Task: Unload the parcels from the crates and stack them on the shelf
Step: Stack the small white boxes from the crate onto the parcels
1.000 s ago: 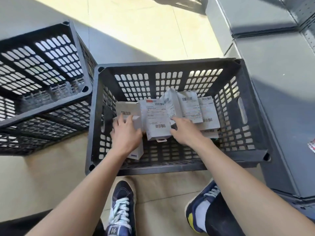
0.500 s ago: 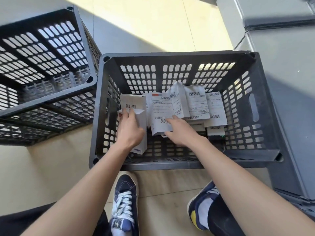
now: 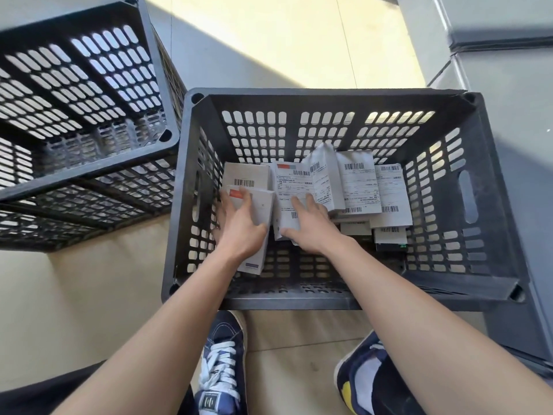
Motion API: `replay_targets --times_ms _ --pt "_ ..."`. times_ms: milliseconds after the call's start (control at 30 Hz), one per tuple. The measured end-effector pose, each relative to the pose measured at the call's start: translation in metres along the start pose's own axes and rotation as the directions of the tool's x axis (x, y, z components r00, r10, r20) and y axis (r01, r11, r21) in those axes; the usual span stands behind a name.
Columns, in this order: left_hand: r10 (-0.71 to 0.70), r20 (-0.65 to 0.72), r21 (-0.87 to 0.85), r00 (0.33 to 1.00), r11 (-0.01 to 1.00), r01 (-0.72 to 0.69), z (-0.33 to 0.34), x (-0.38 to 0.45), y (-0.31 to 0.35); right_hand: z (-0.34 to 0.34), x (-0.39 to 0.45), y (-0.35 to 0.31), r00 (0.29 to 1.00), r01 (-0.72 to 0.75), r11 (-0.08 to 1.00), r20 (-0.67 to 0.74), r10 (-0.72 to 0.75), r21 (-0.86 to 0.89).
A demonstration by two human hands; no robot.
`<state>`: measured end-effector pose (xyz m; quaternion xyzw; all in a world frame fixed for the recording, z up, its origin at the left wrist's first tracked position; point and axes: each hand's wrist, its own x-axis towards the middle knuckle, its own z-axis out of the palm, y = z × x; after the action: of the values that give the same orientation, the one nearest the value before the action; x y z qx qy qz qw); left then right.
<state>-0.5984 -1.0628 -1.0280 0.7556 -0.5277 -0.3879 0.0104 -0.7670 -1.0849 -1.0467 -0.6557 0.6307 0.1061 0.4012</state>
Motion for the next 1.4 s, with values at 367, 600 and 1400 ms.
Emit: replay_targets --times_ms 367,600,1400 --pt "0.046 0.037 0.187 0.998 0.981 -0.052 0.005 0.011 -0.007 0.011 0.010 0.002 0.995 -0.033 0.993 -0.093 0.044 0.117" --pt "0.072 -0.052 0.167 0.996 0.984 -0.063 0.001 0.012 -0.007 -0.003 -0.002 -0.006 0.984 -0.044 0.993 -0.166 0.062 0.105" --pt "0.571 -0.132 0.188 0.810 0.817 -0.545 -0.033 -0.169 0.171 -0.086 -0.289 0.079 0.592 0.074 0.983 -0.801 0.090 0.166"
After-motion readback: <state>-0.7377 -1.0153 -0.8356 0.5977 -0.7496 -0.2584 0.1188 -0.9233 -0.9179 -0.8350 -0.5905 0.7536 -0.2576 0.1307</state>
